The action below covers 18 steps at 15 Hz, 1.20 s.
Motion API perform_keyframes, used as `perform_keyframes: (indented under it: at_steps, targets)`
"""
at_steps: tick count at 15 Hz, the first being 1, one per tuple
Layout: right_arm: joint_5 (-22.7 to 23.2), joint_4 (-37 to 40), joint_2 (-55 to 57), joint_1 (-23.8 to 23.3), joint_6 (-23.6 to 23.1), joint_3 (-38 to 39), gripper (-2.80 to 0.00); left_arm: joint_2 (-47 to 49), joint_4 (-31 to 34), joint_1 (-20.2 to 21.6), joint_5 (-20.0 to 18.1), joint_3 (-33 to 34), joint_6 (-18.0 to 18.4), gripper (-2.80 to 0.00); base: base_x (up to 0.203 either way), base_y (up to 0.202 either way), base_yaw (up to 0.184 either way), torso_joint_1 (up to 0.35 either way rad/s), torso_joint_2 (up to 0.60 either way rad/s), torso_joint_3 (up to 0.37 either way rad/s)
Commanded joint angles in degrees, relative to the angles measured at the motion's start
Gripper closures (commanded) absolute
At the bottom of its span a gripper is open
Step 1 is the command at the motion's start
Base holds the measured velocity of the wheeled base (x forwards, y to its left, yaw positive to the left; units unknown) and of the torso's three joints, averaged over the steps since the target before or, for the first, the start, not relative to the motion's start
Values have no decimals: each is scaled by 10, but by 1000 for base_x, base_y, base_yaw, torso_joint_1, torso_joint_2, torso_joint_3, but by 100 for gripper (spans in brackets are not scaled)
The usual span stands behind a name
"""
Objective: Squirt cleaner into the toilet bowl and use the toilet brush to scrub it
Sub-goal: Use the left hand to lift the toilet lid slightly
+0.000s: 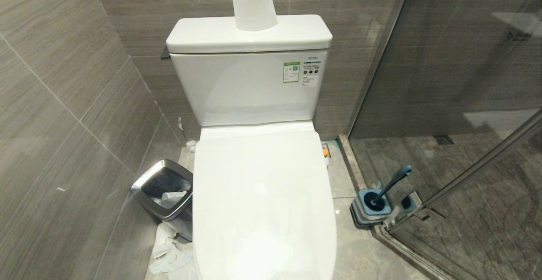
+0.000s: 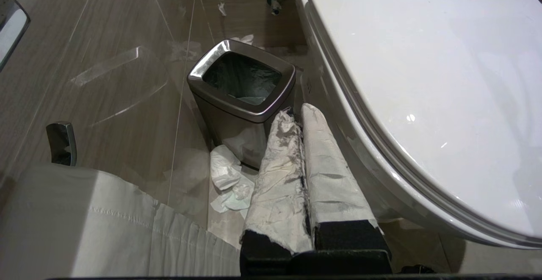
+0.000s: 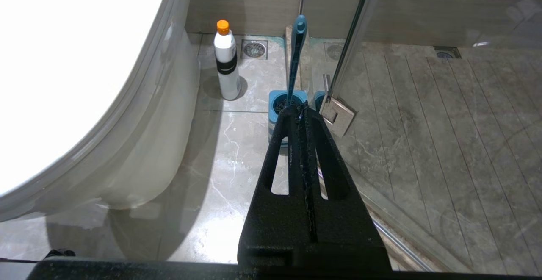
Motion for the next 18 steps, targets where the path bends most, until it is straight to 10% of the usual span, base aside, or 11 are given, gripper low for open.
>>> perform_keyframes:
  at_steps: [1,18]
  targets:
    - [0,0,1,0,0,0,0,1,0,0,0,0,0,0,0,0,0,0,0,0]
    - [0,0,1,0,0,0,0,1,1,0,0,-1,6,0,0,0,0,0,0,0]
